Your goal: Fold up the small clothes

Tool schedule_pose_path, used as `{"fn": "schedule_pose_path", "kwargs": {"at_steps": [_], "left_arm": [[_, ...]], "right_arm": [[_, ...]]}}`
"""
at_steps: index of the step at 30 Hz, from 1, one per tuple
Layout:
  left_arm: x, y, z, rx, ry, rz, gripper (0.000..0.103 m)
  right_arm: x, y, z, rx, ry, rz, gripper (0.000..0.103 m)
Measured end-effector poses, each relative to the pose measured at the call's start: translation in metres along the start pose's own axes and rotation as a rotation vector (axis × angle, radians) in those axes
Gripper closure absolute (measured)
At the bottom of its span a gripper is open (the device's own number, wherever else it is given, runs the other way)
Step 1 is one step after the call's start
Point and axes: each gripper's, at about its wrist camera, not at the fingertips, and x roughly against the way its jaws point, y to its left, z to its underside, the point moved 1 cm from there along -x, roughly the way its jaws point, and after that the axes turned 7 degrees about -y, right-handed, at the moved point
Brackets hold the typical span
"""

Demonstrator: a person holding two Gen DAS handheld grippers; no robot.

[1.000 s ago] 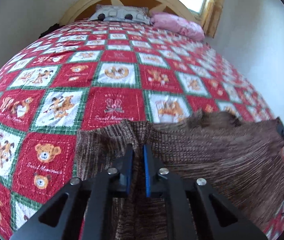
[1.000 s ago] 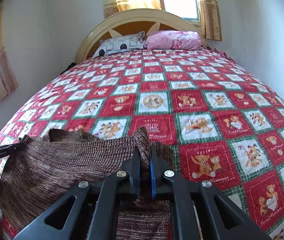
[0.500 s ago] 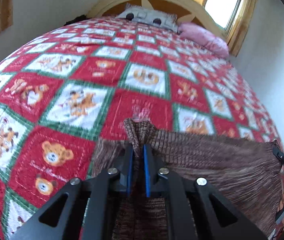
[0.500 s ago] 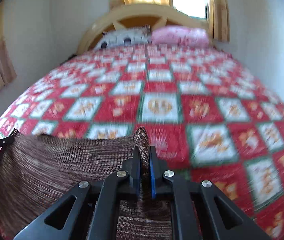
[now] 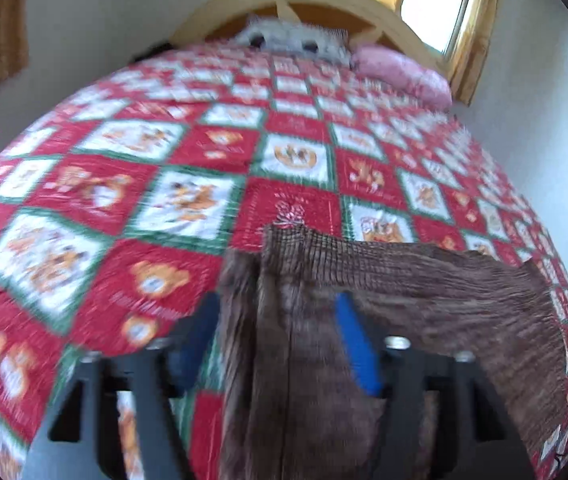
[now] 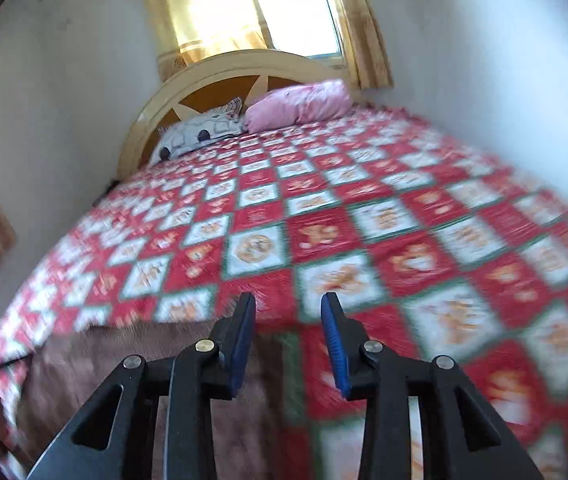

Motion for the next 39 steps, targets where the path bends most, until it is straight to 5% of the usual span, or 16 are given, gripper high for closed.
{"fn": "schedule_pose_path", "kwargs": {"at_steps": [4,8,14,16,18,20,33,39], "left_arm": [[0.038,-0.016,0.025,0.010,-0.023,0.084,0.033],[0.055,-0.043,0.054,-0.064,-0.017,0.073,0.031],[0.057,-0.052,0.092,-0.106,0.046,0.066,0.031],[0.058,-0.048,0.101,-0.092,0.062,0.062,0.031],[0.064,-0.050,0.103,-0.101,0.050,0.062,0.027],[0.065,-0.048,0.104,-0.102,0.055,0.066,0.027],[0.081,-0.029,0.111,-0.088,0.047,0.100,0.027],[0.109,-0.002,0.092,0.017,-0.029,0.112,0.025]], "right_arm": [[0.041,0.005,0.037,0.013,0.091,-0.070,0.068],[0.057,0.010,0.075,-0.019,0.170,-0.127,0.068],[0.075,0.011,0.118,-0.049,0.226,-0.099,0.068],[0.081,0.016,0.122,-0.011,0.201,-0.098,0.070],[0.084,0.023,0.123,0.022,0.202,-0.102,0.092],[0.087,0.023,0.122,0.026,0.201,-0.098,0.095],[0.112,0.003,0.132,-0.038,0.246,-0.111,0.097],[0.152,-0.005,0.102,-0.085,0.093,-0.047,0.096]]}}
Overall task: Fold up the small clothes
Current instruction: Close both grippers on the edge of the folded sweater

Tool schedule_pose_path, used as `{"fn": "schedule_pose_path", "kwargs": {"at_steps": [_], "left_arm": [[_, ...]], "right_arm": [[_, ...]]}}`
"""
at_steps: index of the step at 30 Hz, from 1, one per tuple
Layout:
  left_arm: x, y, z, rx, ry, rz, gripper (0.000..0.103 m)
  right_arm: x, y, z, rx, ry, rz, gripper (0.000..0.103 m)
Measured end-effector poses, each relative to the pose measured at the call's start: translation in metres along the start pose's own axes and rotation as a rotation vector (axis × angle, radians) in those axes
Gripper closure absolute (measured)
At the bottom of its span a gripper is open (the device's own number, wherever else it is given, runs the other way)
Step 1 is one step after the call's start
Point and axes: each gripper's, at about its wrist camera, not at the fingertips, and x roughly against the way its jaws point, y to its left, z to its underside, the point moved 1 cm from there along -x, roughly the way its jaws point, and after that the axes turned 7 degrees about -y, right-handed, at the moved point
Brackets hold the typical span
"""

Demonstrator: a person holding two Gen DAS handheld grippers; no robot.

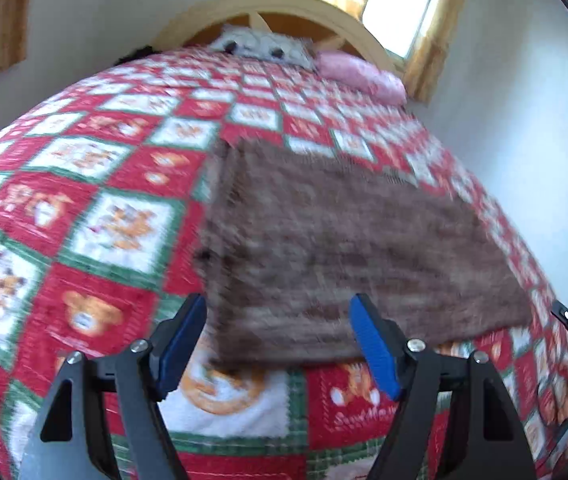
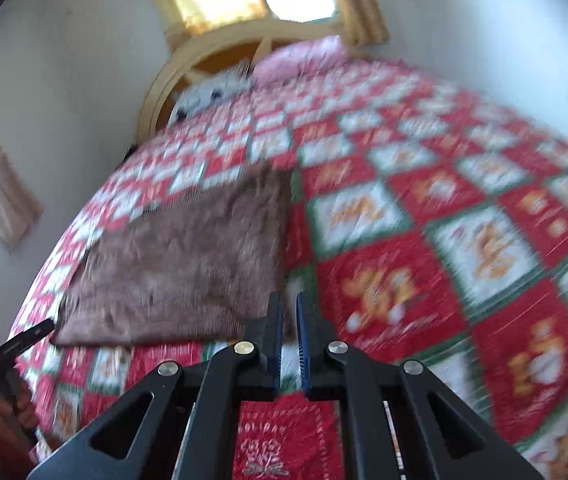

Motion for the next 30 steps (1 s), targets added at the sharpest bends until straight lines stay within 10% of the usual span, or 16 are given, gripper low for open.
{"fn": "schedule_pose_path", "kwargs": {"at_steps": [4,13,23,26,28,30], "left_arm": [[-0.010,0.014,-0.023,0.034,-0.033,-0.074,0.021],[-0.068,0.018,-0.031,0.087,0.048,-0.140,0.021],[-0.077,0.024,-0.024,0.147,0.057,-0.092,0.016],[-0.079,0.023,-0.025,0.165,0.060,-0.075,0.043],[-0.078,0.025,-0.025,0.190,0.058,-0.064,0.079],[-0.081,0.027,-0.024,0.221,0.068,-0.039,0.081]], "right_arm": [[-0.001,0.045,-0.020,0.124,-0.070,-0.084,0.096],[-0.128,0.188,0.000,0.218,0.155,-0.310,0.096],[-0.167,0.187,0.034,0.166,0.258,-0.337,0.096],[-0.170,0.185,0.035,0.149,0.260,-0.350,0.096],[-0.169,0.187,0.033,0.147,0.259,-0.352,0.096],[-0.168,0.186,0.033,0.140,0.260,-0.357,0.096]]}}
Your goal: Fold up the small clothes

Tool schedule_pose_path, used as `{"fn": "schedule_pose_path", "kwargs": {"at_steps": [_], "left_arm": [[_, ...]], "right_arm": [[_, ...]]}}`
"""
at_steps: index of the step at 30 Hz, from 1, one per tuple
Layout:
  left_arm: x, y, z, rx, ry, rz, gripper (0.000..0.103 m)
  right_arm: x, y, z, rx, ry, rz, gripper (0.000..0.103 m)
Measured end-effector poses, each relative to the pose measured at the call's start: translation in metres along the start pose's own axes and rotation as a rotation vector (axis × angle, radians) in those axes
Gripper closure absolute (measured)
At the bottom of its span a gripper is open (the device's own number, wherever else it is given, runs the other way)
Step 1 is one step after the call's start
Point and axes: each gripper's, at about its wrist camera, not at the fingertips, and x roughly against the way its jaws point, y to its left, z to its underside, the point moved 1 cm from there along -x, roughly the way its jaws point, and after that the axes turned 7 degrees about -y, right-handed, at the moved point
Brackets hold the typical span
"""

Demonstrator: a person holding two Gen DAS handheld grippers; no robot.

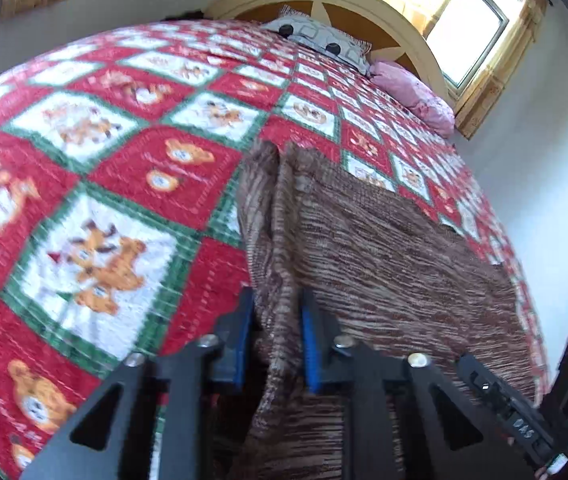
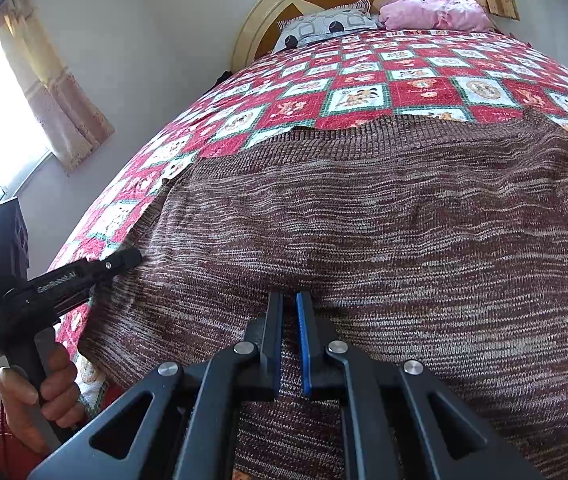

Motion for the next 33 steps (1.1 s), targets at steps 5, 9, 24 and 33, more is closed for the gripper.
{"fn": "schedule_pose_path", "kwargs": {"at_steps": [5,9,24,33], "left_arm": [[-0.001,-0.008,-0.002,-0.017,-0.006,-0.038,0.084],[0.005,-0.020,-0.012,-0.003,0.003,-0.033,0.085],[0.010,-0.213,0.019,-0.413,-0.010,0.165,0.095],[-0.023,-0.236,0.079,-0.441,0.170,0.210,0.095]], "right_arm": [[0.000,-0.002,0.000,-0.011,-0.001,-0.010,0.096],[0.002,-0.006,-0.001,-0.037,0.002,-0.034,0.096],[0.100,-0.099,-0.006,-0.305,-0.160,-0.030,0.096],[0.117,-0.129,0.013,-0.364,-0.162,-0.013,0.096]]}}
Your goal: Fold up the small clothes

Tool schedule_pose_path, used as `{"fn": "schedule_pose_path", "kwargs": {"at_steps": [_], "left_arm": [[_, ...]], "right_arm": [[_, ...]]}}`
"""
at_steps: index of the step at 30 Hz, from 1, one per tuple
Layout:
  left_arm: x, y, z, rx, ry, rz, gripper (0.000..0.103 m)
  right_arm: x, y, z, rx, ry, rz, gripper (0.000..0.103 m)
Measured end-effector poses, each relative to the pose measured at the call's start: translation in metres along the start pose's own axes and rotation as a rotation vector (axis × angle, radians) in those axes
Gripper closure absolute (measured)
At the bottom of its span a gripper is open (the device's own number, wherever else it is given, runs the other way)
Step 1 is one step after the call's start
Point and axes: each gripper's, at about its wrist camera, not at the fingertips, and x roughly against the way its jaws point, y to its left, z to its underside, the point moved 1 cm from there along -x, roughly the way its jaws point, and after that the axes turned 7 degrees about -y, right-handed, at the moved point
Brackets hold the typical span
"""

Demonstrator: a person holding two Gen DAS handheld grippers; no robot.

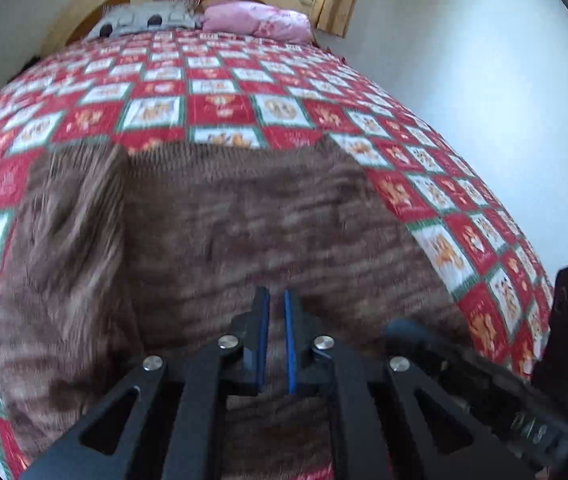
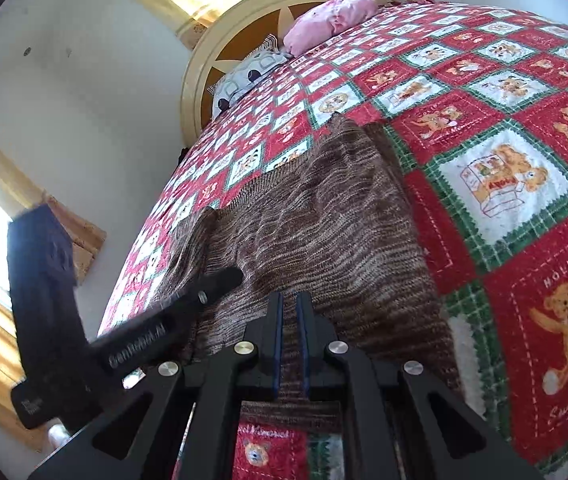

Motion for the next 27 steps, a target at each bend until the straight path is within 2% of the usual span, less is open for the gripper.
{"fn": "schedule_pose_path", "kwargs": {"at_steps": [2,4,6,7,8,9,10,12,14,17,21,25,27], "left_arm": [[0.013,0.010,0.005,0.011,-0.018,-0.001,0.095],[0.042,0.029,0.008,0.035,-0.085,-0.010,0.095],[0.064,0.049,0.007,0.078,-0.147,-0.023,0.094],[0.079,0.066,0.005,0.118,-0.185,-0.043,0.090],[0.084,0.079,0.003,0.147,-0.206,-0.068,0.086],[0.090,0.092,0.002,0.171,-0.220,-0.099,0.075],[0.095,0.109,0.001,0.196,-0.233,-0.147,0.070],[0.098,0.130,0.001,0.215,-0.241,-0.228,0.070],[0.095,0.151,0.003,0.253,-0.241,-0.271,0.070],[0.082,0.175,0.010,0.341,-0.209,-0.273,0.070],[0.069,0.182,0.021,0.388,-0.172,-0.248,0.070],[0.063,0.183,0.024,0.390,-0.163,-0.231,0.070],[0.061,0.186,0.026,0.397,-0.157,-0.225,0.070]], "right_arm": [[-0.001,0.002,-0.002,-0.014,0.004,-0.023,0.096],[-0.005,0.006,-0.007,-0.034,0.018,-0.071,0.096],[-0.010,0.016,-0.013,-0.045,0.035,-0.137,0.087],[-0.014,0.023,-0.017,-0.044,0.037,-0.156,0.064],[-0.017,0.029,-0.020,-0.038,0.034,-0.171,0.037],[-0.021,0.038,-0.023,-0.026,0.018,-0.188,0.029],[-0.025,0.045,-0.024,-0.016,0.005,-0.202,0.027],[-0.042,0.065,-0.027,0.027,0.021,-0.242,0.027],[-0.062,0.083,-0.027,0.081,0.060,-0.234,0.028],[-0.101,0.102,-0.026,0.134,0.120,-0.198,0.028],[-0.152,0.114,-0.021,0.192,0.197,-0.154,0.028],[-0.183,0.122,-0.011,0.232,0.244,-0.102,0.043],[-0.183,0.128,-0.007,0.287,0.229,-0.076,0.056]]}}
